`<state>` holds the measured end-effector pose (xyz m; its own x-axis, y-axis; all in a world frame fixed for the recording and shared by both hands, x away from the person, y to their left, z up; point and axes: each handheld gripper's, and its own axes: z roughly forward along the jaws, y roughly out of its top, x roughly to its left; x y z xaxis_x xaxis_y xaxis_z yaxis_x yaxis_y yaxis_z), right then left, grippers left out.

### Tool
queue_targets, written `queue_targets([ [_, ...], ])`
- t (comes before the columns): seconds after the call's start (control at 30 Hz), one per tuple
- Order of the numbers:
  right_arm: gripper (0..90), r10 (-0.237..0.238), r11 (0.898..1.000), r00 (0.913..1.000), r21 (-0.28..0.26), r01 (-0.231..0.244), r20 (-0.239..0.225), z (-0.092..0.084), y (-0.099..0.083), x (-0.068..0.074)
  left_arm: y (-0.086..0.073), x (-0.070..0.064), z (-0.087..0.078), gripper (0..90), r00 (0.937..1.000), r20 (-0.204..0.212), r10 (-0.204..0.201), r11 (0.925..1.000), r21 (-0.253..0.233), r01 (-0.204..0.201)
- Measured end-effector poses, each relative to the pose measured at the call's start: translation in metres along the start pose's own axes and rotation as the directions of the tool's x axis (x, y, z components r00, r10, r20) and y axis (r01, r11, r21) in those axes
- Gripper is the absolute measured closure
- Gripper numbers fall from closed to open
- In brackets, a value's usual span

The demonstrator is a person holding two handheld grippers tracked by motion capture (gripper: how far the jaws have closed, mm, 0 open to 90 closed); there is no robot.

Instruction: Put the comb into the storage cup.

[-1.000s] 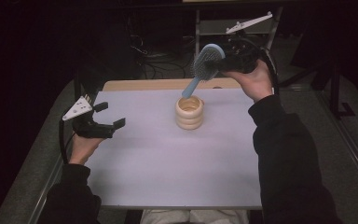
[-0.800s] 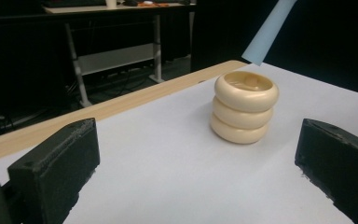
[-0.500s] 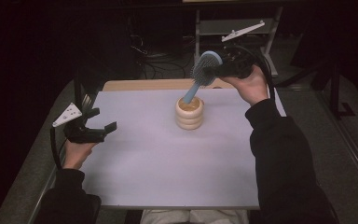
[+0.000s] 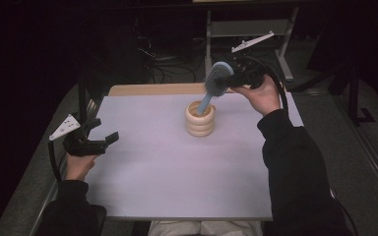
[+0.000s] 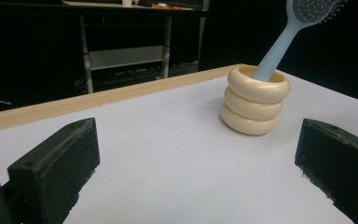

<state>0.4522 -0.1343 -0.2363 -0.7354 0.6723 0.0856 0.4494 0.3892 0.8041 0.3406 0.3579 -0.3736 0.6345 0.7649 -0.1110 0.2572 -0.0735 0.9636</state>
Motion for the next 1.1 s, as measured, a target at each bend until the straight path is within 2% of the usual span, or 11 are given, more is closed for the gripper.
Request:
queue_targets([
  [0.33,53.5,0.005,1.000,1.0000,0.015,-0.005,-0.003,0.013,-0.007,-0.003,-0.009,0.001,-0.006,0.0,0.9999,-0.014,-0.002,1.0000,0.007,0.002],
  [0.43,53.5,0.007,1.000,1.0000,0.020,-0.007,-0.006,0.018,-0.009,-0.005,-0.015,0.003,-0.006,0.0,0.9992,-0.040,0.009,0.9995,0.031,-0.008],
  [0.6,53.4,0.014,1.000,0.9998,0.025,-0.014,-0.011,0.025,-0.013,-0.006,-0.023,0.004,-0.003,0.0,0.9980,-0.051,0.038,0.9964,0.078,-0.034],
  [0.77,53.4,0.016,0.999,0.9998,0.040,-0.015,-0.014,0.034,-0.017,-0.007,-0.027,0.005,0.000,0.0,0.9984,-0.050,0.027,0.9960,0.087,-0.023],
  [1.1,53.2,0.018,0.998,0.9997,0.060,-0.016,-0.018,0.049,-0.022,-0.007,-0.029,0.005,0.001,0.0,0.9982,-0.050,0.033,0.9957,0.089,-0.028],
])
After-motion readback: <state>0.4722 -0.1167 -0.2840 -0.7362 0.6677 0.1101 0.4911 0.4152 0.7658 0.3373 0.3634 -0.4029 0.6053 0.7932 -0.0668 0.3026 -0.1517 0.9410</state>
